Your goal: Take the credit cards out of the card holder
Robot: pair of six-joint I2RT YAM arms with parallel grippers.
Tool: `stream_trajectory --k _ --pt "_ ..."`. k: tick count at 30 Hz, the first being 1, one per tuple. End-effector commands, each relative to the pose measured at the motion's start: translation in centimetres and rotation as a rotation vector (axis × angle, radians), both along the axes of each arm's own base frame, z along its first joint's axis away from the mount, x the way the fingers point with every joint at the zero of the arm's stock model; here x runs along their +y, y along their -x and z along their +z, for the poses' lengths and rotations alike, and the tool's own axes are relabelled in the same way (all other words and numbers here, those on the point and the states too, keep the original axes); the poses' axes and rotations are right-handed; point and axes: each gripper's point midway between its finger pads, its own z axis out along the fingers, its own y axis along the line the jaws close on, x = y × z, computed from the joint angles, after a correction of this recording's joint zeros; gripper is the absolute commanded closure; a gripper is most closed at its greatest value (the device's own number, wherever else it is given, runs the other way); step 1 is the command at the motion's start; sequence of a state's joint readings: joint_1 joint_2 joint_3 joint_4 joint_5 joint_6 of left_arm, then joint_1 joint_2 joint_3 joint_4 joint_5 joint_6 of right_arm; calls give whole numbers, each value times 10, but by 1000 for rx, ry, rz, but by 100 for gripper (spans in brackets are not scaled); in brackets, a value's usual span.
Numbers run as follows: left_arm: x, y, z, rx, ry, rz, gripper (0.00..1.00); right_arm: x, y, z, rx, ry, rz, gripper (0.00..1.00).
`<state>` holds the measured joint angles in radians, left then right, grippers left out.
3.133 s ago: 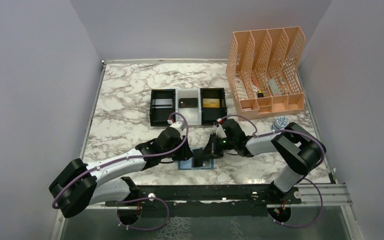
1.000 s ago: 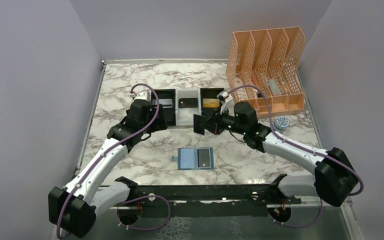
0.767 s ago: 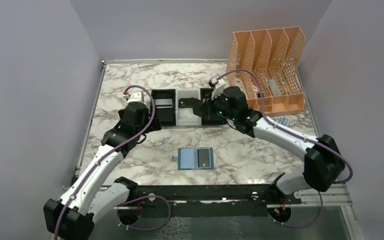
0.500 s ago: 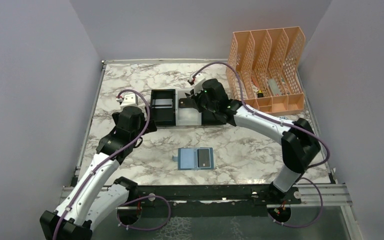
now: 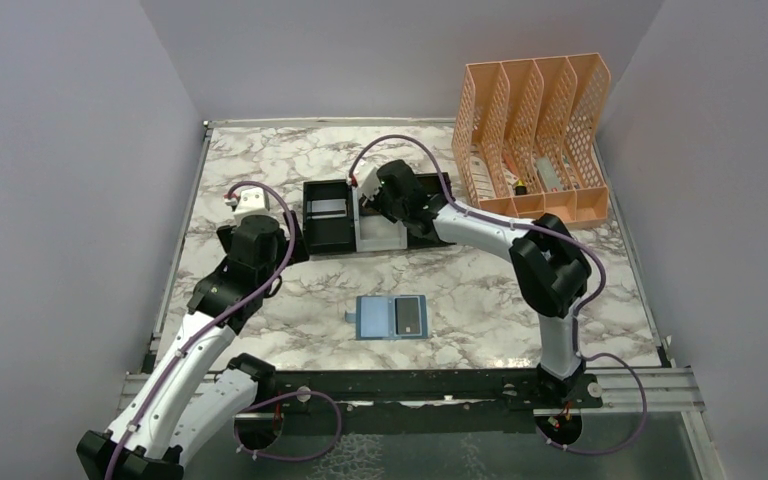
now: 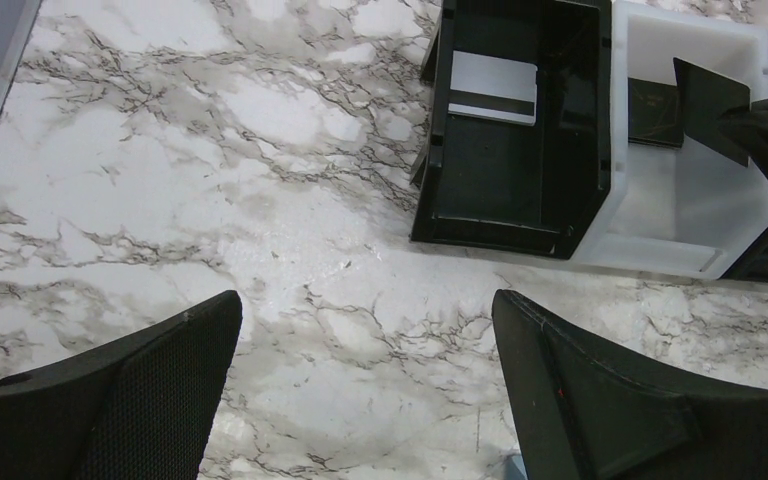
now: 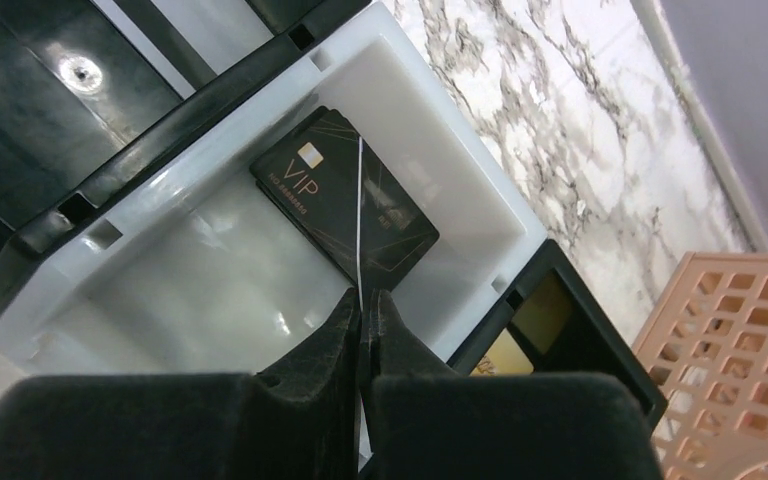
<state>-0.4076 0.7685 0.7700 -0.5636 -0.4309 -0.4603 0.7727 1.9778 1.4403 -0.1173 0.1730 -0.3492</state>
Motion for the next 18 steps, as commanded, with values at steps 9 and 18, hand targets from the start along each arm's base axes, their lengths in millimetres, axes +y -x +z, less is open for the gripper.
stream_trajectory --k 9,18 --pt "18 5 4 -29 -41 66 1 4 -44 -9 -272 284 114 99" --pt "15 5 2 -14 -41 53 1 21 -46 -23 -243 313 210 99"
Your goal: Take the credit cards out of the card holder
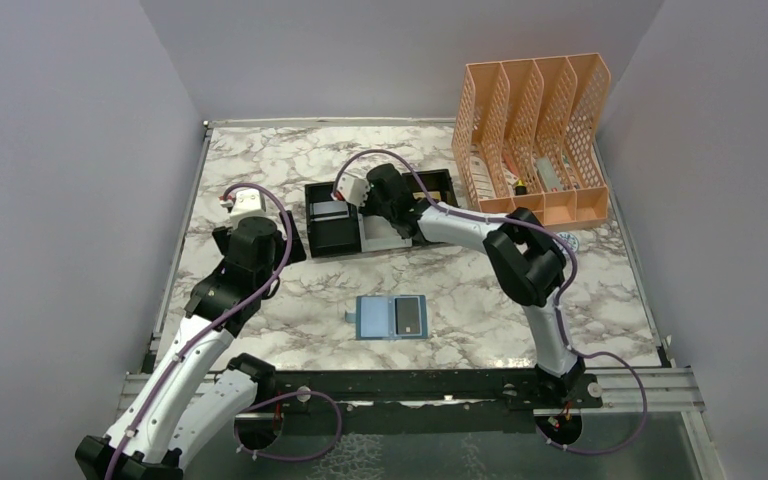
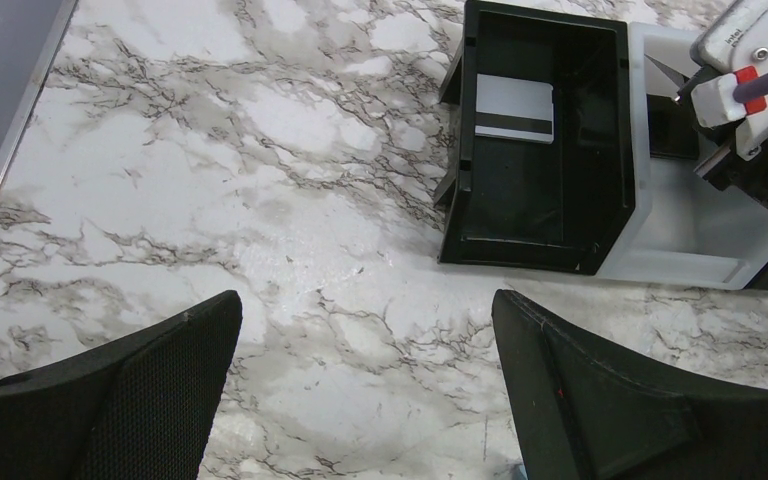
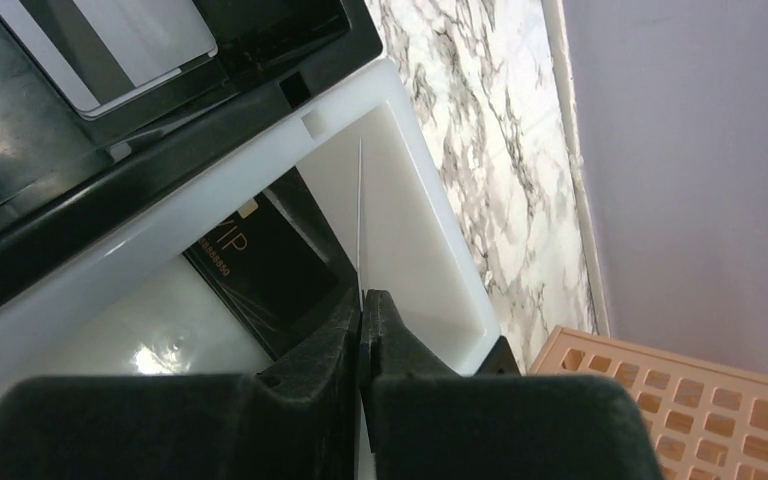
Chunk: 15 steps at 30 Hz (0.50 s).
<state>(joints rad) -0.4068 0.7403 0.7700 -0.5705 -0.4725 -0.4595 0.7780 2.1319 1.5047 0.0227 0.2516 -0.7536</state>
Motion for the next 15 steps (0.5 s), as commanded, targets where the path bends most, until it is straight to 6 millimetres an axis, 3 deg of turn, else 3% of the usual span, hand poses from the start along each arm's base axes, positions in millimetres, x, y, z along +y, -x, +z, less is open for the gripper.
stream_trajectory --k 1,6,11,15 --pt "6 2 -5 14 -28 17 1 13 -1 -10 27 41 68 98" --pt "7 3 -5 12 -27 18 1 12 6 -29 114 79 66 95" --pt "6 3 -5 14 -24 13 1 11 9 -33 144 75 56 86" --pt "5 3 -5 16 -22 8 1 7 10 -34 152 83 42 85"
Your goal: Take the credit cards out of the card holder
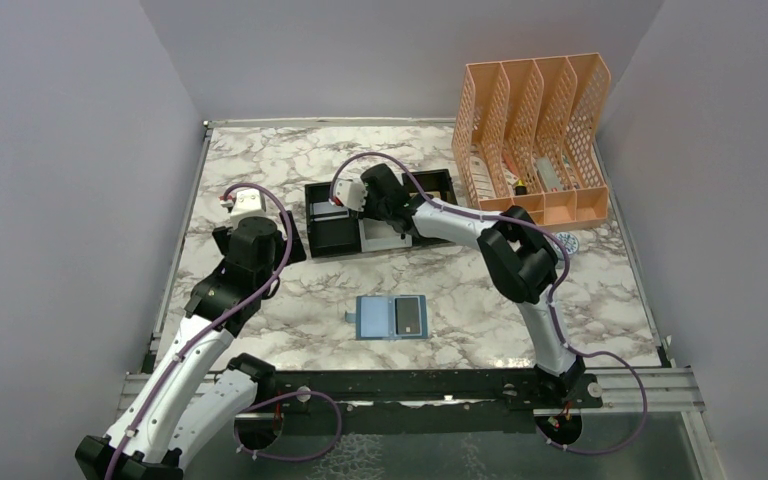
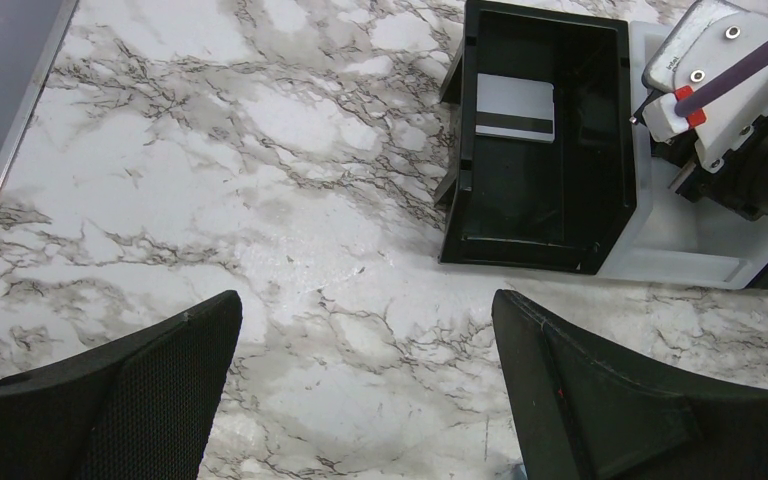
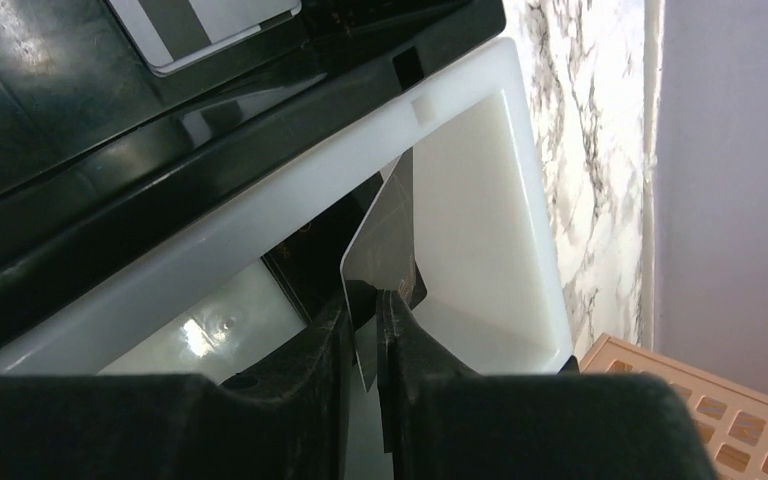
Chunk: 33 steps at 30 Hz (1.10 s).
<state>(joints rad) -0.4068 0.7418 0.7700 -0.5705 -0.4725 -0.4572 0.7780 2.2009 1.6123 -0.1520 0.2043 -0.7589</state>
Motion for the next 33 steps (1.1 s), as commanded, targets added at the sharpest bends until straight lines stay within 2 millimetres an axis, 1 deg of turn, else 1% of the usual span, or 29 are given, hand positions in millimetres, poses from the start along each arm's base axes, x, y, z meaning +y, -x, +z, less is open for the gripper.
stream_trajectory --k 1,6,11,13,15,16,23,27,33 --pt "5 3 -5 14 -19 10 1 3 5 -6 40 0 0 85" --pt "3 3 -5 16 -17 3 1 2 -2 -1 5 -20 -28 83" --pt "3 2 -7 22 -18 0 1 1 0 -4 16 -13 -28 82" --pt "3 2 -7 25 -20 -1 1 1 0 -3 17 -17 -28 79" --pt "2 2 -7 23 -19 -1 1 1 0 -2 15 -22 -31 72" --pt "2 2 -7 24 -18 -3 1 1 0 -2 15 -24 -30 71" --pt "2 2 -8 29 -20 -5 1 5 -1 9 3 -67 -34 69" --pt "1 2 -8 31 -18 -8 1 5 2 15 9 -85 -29 69" --pt "-2 2 -10 40 -17 -22 1 7 11 34 35 -147 -33 68"
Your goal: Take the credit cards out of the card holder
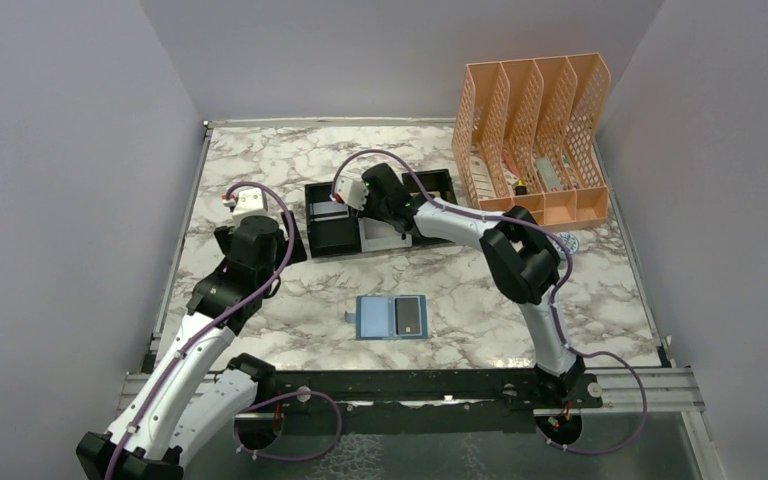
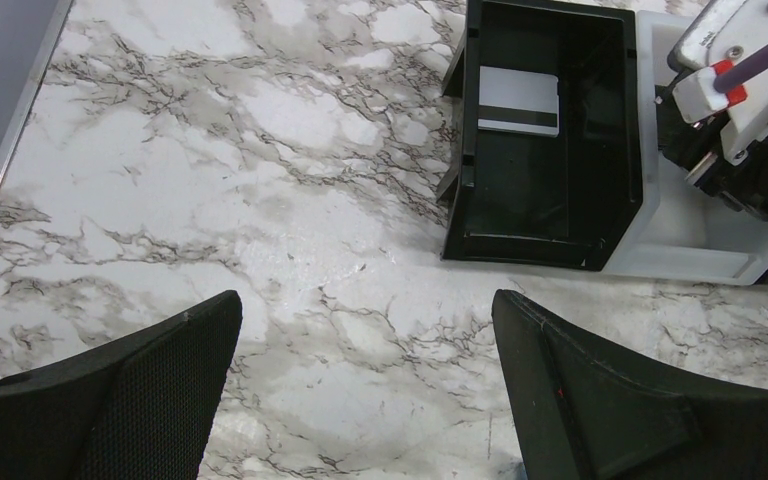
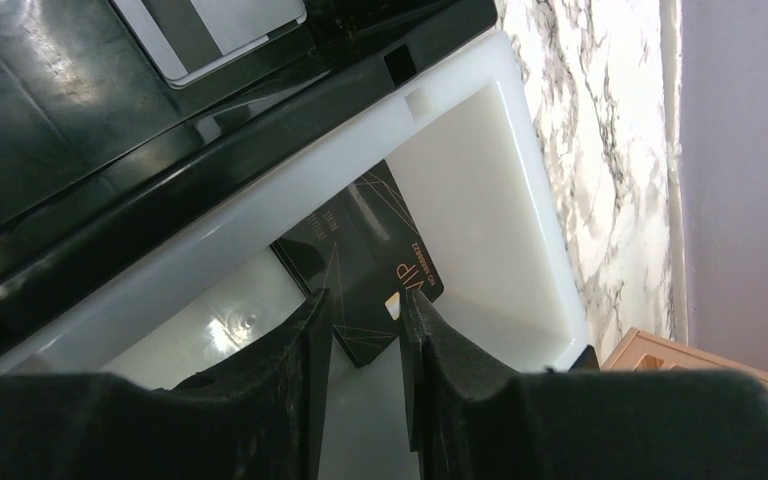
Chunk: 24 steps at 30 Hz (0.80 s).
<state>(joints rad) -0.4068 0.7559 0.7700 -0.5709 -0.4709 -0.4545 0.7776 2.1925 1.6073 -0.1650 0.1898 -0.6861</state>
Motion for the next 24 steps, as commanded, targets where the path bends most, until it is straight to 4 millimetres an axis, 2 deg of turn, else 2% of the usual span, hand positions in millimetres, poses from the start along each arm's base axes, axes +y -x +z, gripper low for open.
stream_trajectory --k 1,4,7,8,11,14,17,20,22,24 --pt "-1 3 -7 26 -9 -18 1 7 8 41 -3 -118 -3 68" --pt "-2 3 -7 25 -4 -24 1 4 10 65 -25 -220 -68 68" --pt "-5 3 -6 25 5 -40 1 -8 21 90 -9 -373 -190 68" --pt "-7 3 -6 24 11 -48 1 -13 30 112 -8 -470 -227 68" --pt "-18 2 -5 18 43 -106 1 -22 72 130 114 -697 -268 66" --pt "-43 2 -2 1 105 -232 1 -40 116 119 263 -818 -331 64" --pt "-89 7 2 -12 225 -467 1 -61 163 85 506 -911 -528 58" --pt "-140 24 0 22 408 -715 1 -67 212 54 740 -948 -583 58" --pt "-166 35 -4 77 523 -836 2 -71 239 36 876 -975 -644 58" --pt "-187 46 -12 142 586 -895 4 -69 257 30 971 -1033 -635 59"
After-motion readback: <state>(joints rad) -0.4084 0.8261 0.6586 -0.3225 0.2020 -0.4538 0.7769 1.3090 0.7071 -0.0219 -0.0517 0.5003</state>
